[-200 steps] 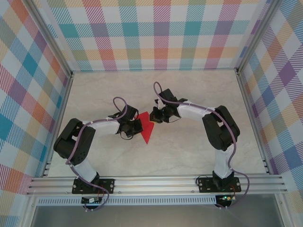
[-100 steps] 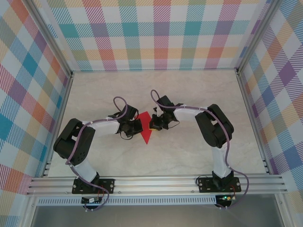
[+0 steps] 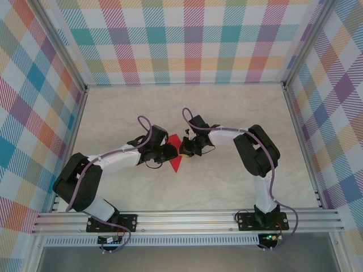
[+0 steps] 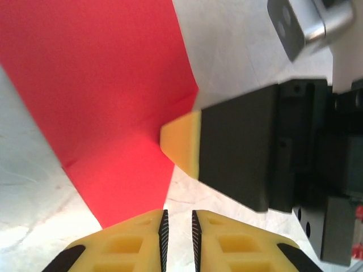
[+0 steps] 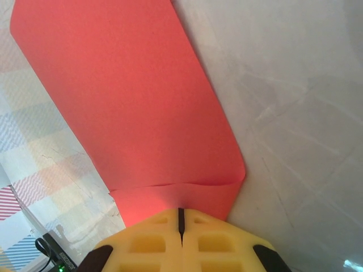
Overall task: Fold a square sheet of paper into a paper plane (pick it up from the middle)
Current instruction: Third fold the triangle at the center of the table.
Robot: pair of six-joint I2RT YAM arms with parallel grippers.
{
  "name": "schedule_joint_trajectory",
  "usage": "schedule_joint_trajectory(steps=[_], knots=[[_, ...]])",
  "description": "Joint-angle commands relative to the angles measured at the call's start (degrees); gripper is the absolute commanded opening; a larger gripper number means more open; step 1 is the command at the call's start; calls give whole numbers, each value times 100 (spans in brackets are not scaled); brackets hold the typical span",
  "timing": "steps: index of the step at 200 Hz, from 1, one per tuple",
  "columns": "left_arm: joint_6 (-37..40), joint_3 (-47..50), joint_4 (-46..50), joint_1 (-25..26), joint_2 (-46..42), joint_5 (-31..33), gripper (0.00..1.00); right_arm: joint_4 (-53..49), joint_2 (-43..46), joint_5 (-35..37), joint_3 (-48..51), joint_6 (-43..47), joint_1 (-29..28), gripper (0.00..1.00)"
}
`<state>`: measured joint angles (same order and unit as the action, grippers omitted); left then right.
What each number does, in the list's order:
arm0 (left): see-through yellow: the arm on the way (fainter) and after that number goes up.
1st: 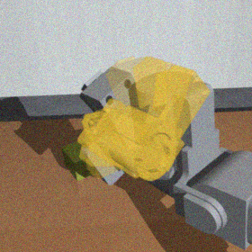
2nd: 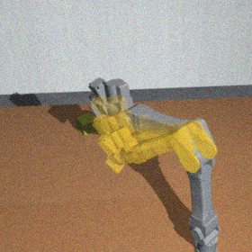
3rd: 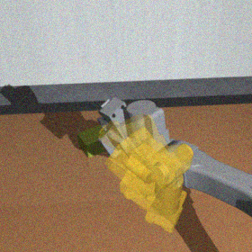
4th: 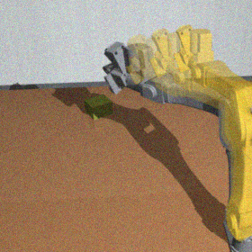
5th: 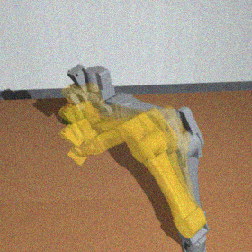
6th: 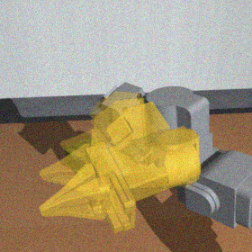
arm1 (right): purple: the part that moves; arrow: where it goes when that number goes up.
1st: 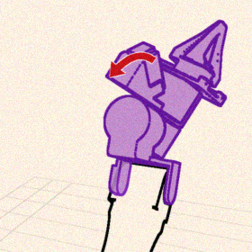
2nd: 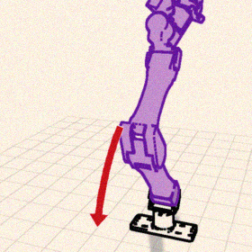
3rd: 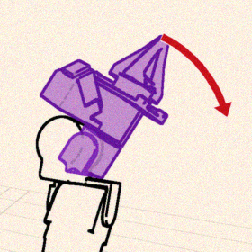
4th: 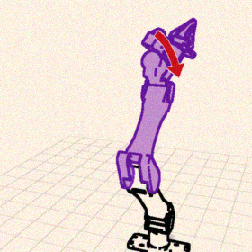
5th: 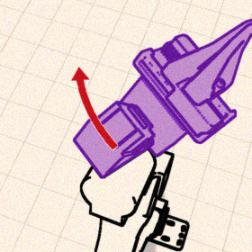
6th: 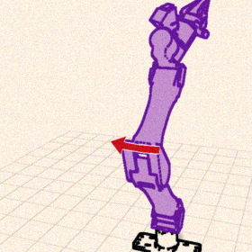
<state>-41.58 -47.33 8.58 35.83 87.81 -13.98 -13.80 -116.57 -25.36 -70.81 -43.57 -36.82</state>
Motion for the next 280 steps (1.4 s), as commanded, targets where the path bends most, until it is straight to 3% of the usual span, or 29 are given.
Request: schedule_joint_trajectory(steps=[1,41,156,280], knots=[[-152,119,-189,266,209,-254,20,-184,-75,347,136,-266,-27,3],[-183,108,-259,443,562,-290,16,-177,-135,374,137,-506,-27,3],[-113,164,670,468,764,599,8,-311,-191,462,103,-490,-10,3],[-451,1116,255,473,184,-4,6,-395,-56,548,-148,-135,-5,3]])
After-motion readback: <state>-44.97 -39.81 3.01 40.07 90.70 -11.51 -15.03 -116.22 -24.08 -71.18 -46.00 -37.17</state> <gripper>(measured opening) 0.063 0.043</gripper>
